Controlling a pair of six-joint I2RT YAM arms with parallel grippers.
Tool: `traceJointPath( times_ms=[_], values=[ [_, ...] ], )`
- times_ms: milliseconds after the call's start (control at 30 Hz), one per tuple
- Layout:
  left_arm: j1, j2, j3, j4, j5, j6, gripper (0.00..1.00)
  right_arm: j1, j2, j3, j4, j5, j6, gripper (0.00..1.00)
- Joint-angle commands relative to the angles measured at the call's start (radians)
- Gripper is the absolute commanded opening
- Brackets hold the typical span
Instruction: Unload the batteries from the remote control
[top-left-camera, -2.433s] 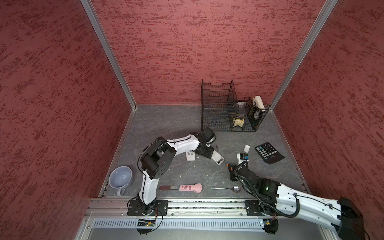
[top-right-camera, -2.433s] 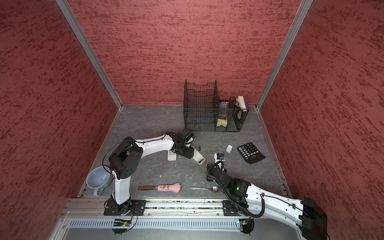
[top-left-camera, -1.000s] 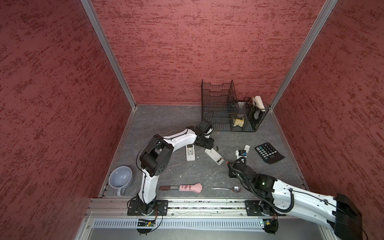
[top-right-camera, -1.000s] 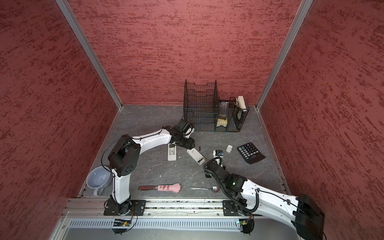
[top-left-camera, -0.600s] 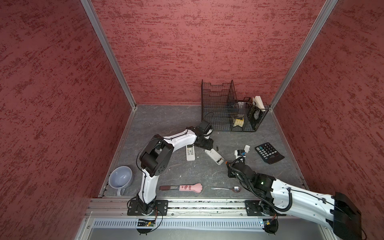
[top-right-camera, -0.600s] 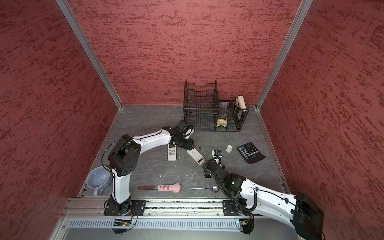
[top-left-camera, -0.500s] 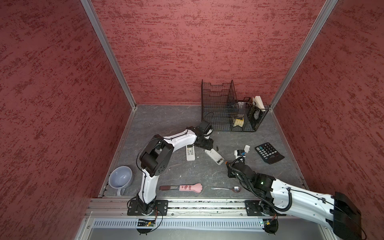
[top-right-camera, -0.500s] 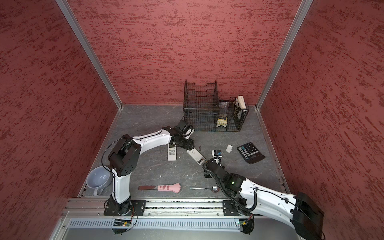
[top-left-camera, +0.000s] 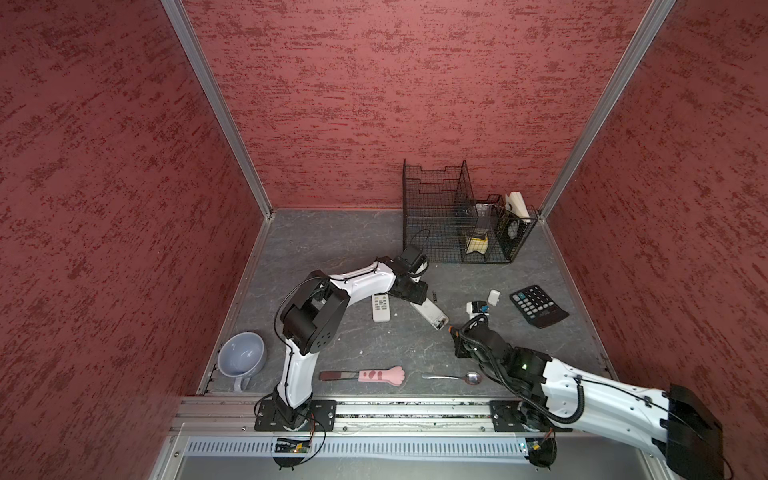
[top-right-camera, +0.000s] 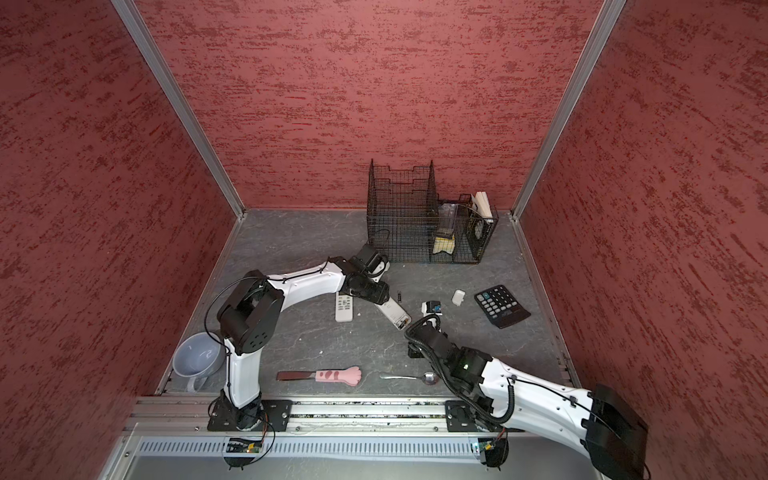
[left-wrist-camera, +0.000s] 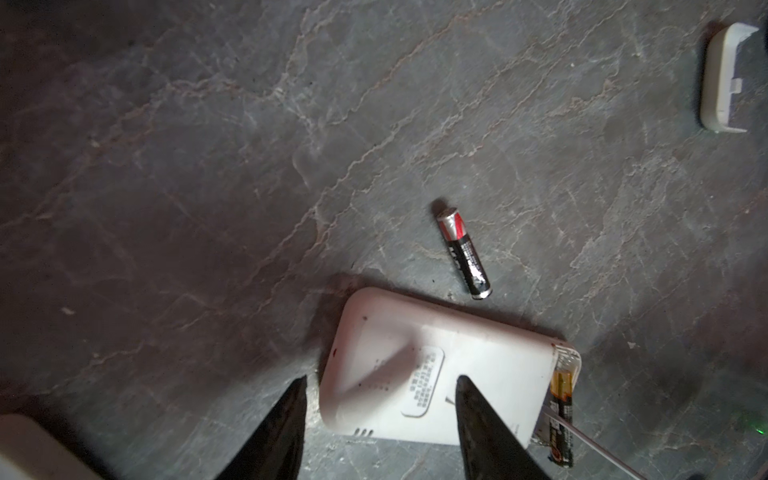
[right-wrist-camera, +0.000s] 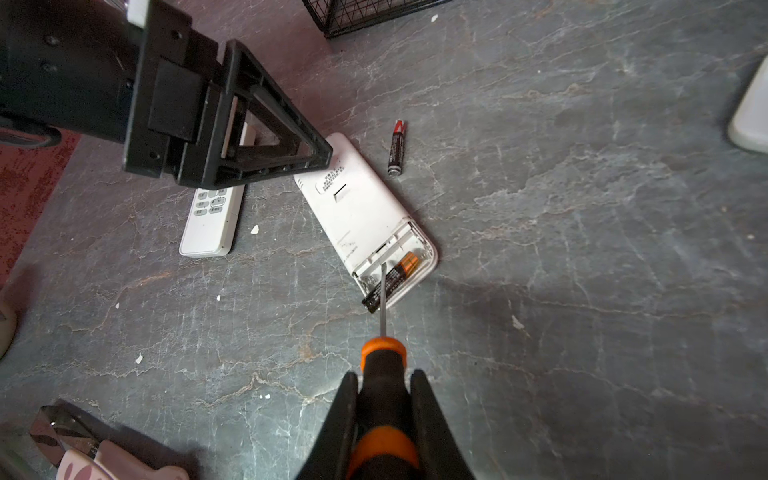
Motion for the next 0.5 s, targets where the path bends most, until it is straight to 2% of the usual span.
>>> traceJointPath(
  times_ms=[0, 100, 300, 467],
  values=[
    [-0.001, 0.014, -0.019, 0.028, -0.018, -0.029, 0.56, -0.004, -0.008, 0.019, -0.065, -0.058, 0.004, 0.00],
    [-0.001, 0.015, -0.028, 0.037, -0.018, -0.041, 0.56, -0.003, -0.008, 0.034, -0.078, -0.095, -0.007, 0.00],
    [0.000, 0.018, -0.028, 0.041, -0.020, -0.044, 0.56, 0.001, -0.037, 0.069, -0.181, -0.095, 0.015, 0.00],
    [0.000, 0.016, -0.029, 0.040, -0.019, -0.042, 0.56, 0.002, -0.095, 0.081, -0.325, -0.015, 0.093, 0.00]
  ],
)
